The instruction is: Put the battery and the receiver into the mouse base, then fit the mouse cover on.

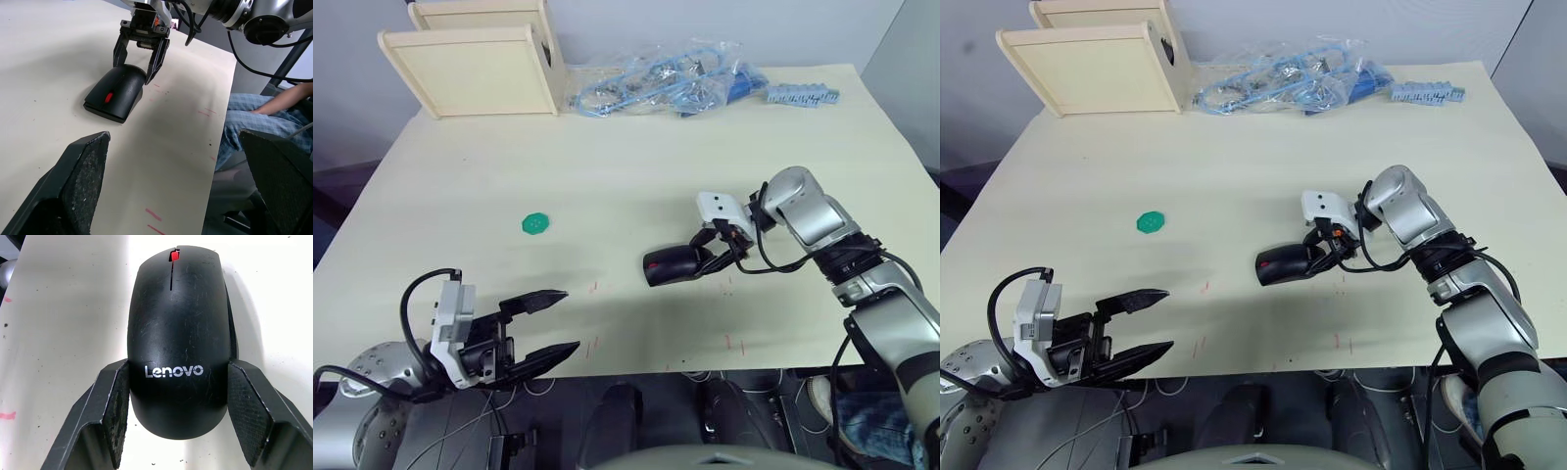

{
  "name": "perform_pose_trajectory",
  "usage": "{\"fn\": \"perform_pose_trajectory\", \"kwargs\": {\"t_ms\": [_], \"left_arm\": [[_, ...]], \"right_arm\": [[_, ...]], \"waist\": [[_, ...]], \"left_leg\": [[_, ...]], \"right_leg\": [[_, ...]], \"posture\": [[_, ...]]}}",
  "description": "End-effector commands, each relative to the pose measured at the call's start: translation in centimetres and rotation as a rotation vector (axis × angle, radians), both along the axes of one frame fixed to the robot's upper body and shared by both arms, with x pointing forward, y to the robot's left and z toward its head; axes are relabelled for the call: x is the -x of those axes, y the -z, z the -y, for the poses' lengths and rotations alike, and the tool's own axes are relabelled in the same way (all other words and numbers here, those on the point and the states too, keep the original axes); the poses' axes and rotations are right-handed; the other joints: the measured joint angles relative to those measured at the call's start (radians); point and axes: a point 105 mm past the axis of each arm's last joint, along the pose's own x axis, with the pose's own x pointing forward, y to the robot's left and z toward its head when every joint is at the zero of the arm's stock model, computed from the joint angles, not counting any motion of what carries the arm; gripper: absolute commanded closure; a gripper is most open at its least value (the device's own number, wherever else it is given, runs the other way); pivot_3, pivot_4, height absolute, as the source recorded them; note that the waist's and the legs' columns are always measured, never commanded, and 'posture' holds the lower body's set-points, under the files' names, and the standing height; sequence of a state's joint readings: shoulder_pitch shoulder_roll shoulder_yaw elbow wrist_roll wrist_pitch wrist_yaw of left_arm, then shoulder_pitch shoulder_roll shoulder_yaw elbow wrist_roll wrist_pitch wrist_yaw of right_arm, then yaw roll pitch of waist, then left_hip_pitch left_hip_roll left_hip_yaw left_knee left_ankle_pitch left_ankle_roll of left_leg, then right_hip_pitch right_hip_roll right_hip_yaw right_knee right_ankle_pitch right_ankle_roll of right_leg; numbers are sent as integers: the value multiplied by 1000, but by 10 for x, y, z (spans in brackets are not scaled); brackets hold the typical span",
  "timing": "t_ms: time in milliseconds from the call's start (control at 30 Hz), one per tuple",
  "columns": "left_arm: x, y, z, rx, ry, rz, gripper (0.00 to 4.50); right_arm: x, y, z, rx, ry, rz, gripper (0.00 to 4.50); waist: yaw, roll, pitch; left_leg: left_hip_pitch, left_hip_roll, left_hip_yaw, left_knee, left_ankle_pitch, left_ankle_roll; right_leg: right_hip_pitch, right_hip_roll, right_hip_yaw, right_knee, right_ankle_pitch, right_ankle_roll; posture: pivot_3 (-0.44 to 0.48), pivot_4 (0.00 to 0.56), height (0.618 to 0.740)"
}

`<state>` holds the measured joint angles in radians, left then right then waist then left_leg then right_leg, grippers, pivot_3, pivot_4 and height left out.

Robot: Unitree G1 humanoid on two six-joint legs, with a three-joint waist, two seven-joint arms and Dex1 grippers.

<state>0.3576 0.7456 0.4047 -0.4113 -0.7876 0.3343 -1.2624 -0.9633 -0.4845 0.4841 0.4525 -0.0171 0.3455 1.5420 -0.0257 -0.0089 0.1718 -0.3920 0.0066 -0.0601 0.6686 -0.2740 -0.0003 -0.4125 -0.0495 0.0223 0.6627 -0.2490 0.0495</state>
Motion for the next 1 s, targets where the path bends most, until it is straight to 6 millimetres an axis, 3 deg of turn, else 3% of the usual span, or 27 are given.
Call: {"fn": "perform_pose_trajectory", "kwargs": {"t_ms": [33, 1000], "left_arm": [[2, -8, 0, 1, 3, 47, 0], [1, -8, 0, 1, 4, 47, 0]], "right_arm": [[0, -2, -2, 3, -7, 6, 2201], [-1, -2, -4, -32, 5, 16, 2201]], "waist": [[-4, 0, 0], [-13, 0, 0]], "left_leg": [[0, 0, 0, 0, 0, 0], [0, 0, -1, 0, 0, 0]], "right_leg": [[0, 0, 0, 0, 0, 0], [0, 0, 0, 0, 0, 0]], "posture": [[0, 150, 740], [0, 150, 740]]}}
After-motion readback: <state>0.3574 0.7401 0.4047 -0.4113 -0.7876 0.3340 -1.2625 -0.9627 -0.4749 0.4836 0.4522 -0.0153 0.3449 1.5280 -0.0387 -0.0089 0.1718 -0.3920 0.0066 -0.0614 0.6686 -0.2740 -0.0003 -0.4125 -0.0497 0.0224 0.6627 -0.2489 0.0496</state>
